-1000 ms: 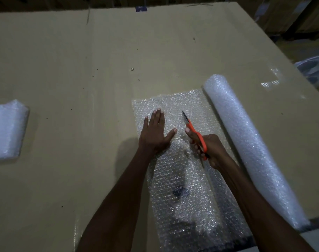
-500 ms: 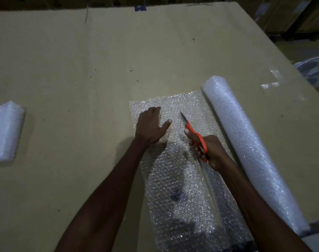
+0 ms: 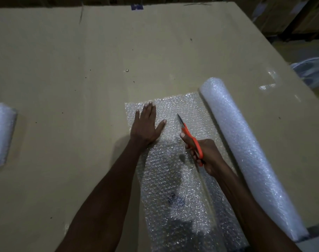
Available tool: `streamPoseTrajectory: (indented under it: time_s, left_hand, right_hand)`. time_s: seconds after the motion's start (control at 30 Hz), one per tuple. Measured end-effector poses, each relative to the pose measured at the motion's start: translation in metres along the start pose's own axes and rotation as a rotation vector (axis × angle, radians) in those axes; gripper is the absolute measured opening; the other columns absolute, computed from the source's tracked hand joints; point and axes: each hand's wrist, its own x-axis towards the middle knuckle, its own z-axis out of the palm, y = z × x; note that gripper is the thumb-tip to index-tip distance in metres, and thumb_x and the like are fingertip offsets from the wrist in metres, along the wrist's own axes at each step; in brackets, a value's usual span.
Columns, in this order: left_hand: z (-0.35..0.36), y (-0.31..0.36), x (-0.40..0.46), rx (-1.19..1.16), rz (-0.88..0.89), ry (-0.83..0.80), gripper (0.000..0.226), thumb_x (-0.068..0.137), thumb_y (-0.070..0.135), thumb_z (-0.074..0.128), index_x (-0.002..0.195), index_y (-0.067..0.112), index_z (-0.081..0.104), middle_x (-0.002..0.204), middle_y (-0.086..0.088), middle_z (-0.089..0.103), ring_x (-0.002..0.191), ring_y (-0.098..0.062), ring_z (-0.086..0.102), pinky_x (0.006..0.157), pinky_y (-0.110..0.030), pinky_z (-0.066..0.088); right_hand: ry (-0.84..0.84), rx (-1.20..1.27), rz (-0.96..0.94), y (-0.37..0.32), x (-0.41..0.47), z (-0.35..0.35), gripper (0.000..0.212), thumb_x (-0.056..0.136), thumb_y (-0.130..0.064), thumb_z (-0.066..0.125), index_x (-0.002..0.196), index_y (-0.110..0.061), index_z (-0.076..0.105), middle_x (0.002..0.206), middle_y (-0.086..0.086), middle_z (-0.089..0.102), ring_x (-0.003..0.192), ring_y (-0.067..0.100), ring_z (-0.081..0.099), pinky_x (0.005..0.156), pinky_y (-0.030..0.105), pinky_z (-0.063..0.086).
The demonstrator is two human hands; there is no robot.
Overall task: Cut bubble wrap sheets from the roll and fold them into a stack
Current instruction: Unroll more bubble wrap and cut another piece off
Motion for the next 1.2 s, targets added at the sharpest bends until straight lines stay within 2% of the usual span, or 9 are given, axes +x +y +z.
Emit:
streamPoseTrajectory:
  time_s: [0.17, 0.33, 0.83, 0.93, 1.07, 1.2]
  left_hand:
    - [0.001, -0.001, 0.000, -0.021, -0.009, -0.012, 0.083, 0.100, 0.063, 0.020, 0.159, 0.005, 0.014, 0.167, -0.011, 0.009, 0.155, -0.023, 0.006, 0.124, -0.048, 0.004]
    - [0.003, -0.002, -0.001, -0.032, -0.008, -0.003, 0.084, 0.100, 0.064, 0.019, 0.159, 0.005, 0.014, 0.167, -0.010, 0.008, 0.155, -0.022, 0.005, 0.124, -0.048, 0.003]
    - [0.004, -0.002, 0.000, -0.031, -0.013, 0.020, 0.086, 0.098, 0.066, 0.016, 0.158, 0.005, 0.019, 0.167, -0.010, 0.013, 0.155, -0.022, 0.008, 0.125, -0.049, 0.006]
    - [0.004, -0.002, 0.000, -0.037, -0.022, -0.007, 0.085, 0.098, 0.065, 0.017, 0.159, 0.006, 0.015, 0.167, -0.009, 0.008, 0.155, -0.020, 0.003, 0.125, -0.048, 0.003]
    - [0.003, -0.001, 0.000, -0.049, -0.033, -0.023, 0.086, 0.097, 0.066, 0.015, 0.159, 0.007, 0.012, 0.168, -0.007, 0.005, 0.155, -0.019, 0.000, 0.125, -0.047, 0.001]
    - [0.003, -0.001, -0.001, -0.064, -0.037, -0.035, 0.084, 0.099, 0.066, 0.016, 0.160, 0.009, 0.008, 0.168, -0.006, 0.001, 0.155, -0.017, -0.003, 0.125, -0.047, 0.000]
  right_hand:
    - [0.006, 0.015, -0.004, -0.006, 0.004, 0.002, 0.044, 0.077, -0.038, 0.087, 0.074, 0.002, 0.070, 0.048, 0.007, 0.055, 0.033, 0.012, 0.043, 0.033, 0.017, 0.031]
    - [0.003, 0.014, 0.002, -0.005, 0.005, 0.003, 0.050, 0.077, -0.039, 0.086, 0.083, 0.008, 0.071, 0.050, 0.007, 0.057, 0.034, 0.012, 0.044, 0.033, 0.018, 0.032]
    - [-0.020, -0.008, -0.001, -0.018, 0.016, 0.008, 0.047, 0.078, -0.040, 0.086, 0.077, 0.004, 0.070, 0.050, 0.007, 0.056, 0.033, 0.012, 0.043, 0.034, 0.018, 0.031]
    - [-0.013, -0.003, 0.002, -0.016, 0.016, 0.007, 0.045, 0.079, -0.036, 0.085, 0.075, 0.006, 0.069, 0.047, 0.006, 0.055, 0.031, 0.011, 0.042, 0.032, 0.018, 0.031]
    - [-0.034, -0.014, 0.008, -0.019, 0.019, 0.009, 0.047, 0.078, -0.044, 0.085, 0.077, 0.000, 0.071, 0.050, 0.005, 0.056, 0.034, 0.011, 0.043, 0.033, 0.017, 0.032]
    - [-0.024, -0.010, -0.005, -0.021, 0.022, 0.010, 0.047, 0.076, -0.042, 0.085, 0.074, 0.002, 0.069, 0.051, 0.006, 0.056, 0.033, 0.011, 0.042, 0.033, 0.018, 0.031]
